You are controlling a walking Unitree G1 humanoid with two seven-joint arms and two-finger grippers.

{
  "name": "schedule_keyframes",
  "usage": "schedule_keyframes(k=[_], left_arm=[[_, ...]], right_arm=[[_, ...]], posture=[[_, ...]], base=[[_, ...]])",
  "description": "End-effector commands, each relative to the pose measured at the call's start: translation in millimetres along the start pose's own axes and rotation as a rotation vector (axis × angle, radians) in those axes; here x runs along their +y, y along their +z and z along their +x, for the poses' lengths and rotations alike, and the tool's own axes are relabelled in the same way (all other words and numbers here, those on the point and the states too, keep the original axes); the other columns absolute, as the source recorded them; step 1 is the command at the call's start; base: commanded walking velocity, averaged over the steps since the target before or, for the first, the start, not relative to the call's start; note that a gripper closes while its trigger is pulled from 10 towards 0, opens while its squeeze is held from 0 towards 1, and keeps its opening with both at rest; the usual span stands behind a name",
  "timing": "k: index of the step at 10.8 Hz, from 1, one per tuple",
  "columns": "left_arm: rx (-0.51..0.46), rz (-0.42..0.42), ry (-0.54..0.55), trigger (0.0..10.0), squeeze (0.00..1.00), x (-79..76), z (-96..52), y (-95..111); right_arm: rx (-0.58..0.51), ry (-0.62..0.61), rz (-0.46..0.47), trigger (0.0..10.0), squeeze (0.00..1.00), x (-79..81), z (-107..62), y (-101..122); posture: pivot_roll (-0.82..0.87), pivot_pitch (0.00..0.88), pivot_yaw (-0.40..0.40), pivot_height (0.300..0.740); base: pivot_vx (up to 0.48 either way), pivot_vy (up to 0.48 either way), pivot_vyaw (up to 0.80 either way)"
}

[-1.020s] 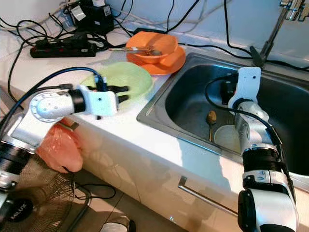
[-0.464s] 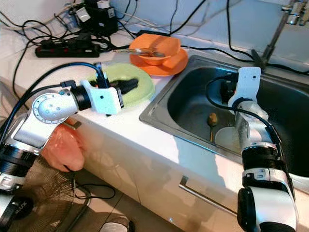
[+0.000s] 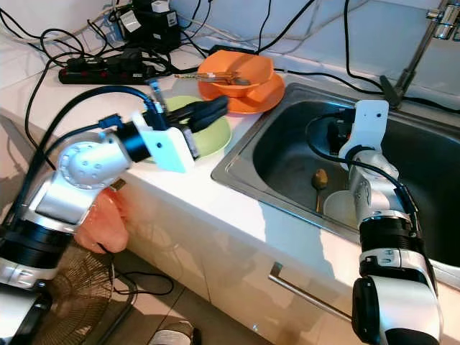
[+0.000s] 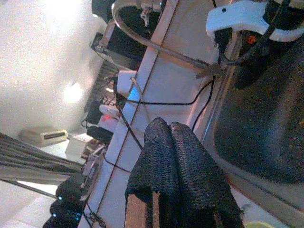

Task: Kitchen organization

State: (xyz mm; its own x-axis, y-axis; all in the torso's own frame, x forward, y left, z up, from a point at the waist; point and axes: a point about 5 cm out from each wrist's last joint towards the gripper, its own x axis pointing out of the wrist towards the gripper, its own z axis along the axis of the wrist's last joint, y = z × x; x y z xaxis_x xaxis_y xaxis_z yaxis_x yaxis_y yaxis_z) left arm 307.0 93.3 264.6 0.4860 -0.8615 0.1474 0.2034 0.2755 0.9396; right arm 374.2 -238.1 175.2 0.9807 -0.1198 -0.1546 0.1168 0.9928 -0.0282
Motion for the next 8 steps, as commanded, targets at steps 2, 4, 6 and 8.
schedule_keyframes(k=[2, 4, 6, 8], left_arm=[[0.034, 0.02, -0.018, 0.0, 0.0, -1.4, -1.8, -3.4], [0.108, -0.023, -0.011, 10.0, 1.0, 11.6, -21.2, -15.0], [0.074, 0.059, 0.131, 10.0, 1.0, 38.3, -26.2, -6.0], [0.092, 0.092, 0.11, 10.0, 1.0, 37.0, -36.5, -7.3]], right_arm=[[-0.024, 0.018, 0.024, 10.0, 0.0, 2.7, 0.6, 6.5], [-0.018, 0.016, 0.029, 10.0, 0.0, 1.8, -0.3, 3.7], [-0.018, 0.033, 0.039, 10.0, 0.0, 8.7, 2.1, 3.8], [-0.02, 0.04, 0.041, 10.0, 0.0, 11.0, 2.8, 4.4]], posture=[[0.36, 0.0, 0.002, 0.74], [0.38, 0.0, 0.0, 0.74], [0.39, 0.0, -0.004, 0.74], [0.4, 0.0, -0.004, 0.74]], base=[[0.0, 0.0, 0.0], [0.0, 0.0, 0.0], [0.0, 0.0, 0.0], [0.0, 0.0, 0.0]])
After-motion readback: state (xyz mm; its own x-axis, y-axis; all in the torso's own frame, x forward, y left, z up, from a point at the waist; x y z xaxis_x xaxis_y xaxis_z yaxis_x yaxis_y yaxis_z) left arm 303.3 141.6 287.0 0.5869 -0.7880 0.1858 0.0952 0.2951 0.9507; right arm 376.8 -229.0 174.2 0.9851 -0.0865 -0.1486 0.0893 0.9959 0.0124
